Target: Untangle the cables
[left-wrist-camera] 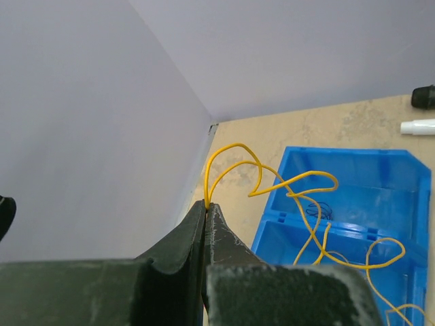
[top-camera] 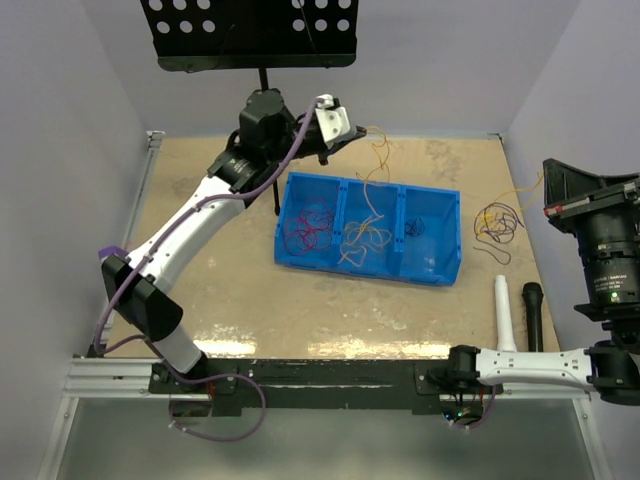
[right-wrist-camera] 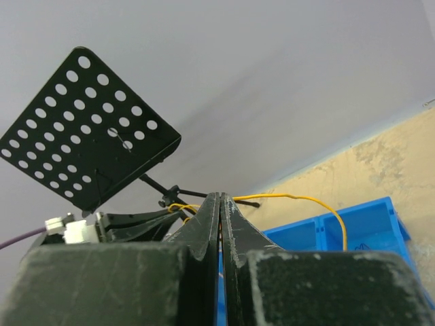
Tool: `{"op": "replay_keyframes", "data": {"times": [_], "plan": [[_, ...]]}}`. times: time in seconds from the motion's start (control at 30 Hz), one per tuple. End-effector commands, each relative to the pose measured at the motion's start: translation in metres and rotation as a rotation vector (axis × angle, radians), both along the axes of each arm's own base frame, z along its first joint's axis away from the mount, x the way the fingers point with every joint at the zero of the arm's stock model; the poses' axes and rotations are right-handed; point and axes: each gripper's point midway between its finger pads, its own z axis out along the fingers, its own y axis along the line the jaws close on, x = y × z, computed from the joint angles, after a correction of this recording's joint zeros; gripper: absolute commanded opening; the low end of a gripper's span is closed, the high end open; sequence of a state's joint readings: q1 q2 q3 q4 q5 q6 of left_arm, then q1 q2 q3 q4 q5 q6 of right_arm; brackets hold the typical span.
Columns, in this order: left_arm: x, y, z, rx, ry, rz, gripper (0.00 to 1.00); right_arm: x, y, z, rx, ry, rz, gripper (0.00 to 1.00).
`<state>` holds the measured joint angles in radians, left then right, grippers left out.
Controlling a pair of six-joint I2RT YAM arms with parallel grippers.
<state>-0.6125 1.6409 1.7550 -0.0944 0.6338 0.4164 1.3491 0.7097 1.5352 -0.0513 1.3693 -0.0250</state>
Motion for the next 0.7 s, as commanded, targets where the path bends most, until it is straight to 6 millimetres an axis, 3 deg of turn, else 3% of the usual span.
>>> {"op": "replay_keyframes", "data": {"times": [0.0, 0.37, 0.53, 0.67], "plan": [[0.024, -0.009, -0.009, 0.002, -0.053, 0.077, 0.00, -0.003, -0.007, 0.003, 0.019, -0.019, 0.020, 0.00], [0.045, -0.035, -0.034, 0.025, -0.042, 0.118, 0.00, -0.005, -0.014, -0.002, 0.013, -0.034, 0.040, 0.00], [0.068, -0.024, -0.087, 0.113, -0.021, 0.279, 0.00, -0.007, -0.020, -0.004, 0.012, -0.033, 0.039, 0.00], [0.059, -0.023, -0.154, 0.284, 0.059, 0.332, 0.00, -0.006, -0.018, -0.004, 0.004, -0.032, 0.042, 0.00]]}}
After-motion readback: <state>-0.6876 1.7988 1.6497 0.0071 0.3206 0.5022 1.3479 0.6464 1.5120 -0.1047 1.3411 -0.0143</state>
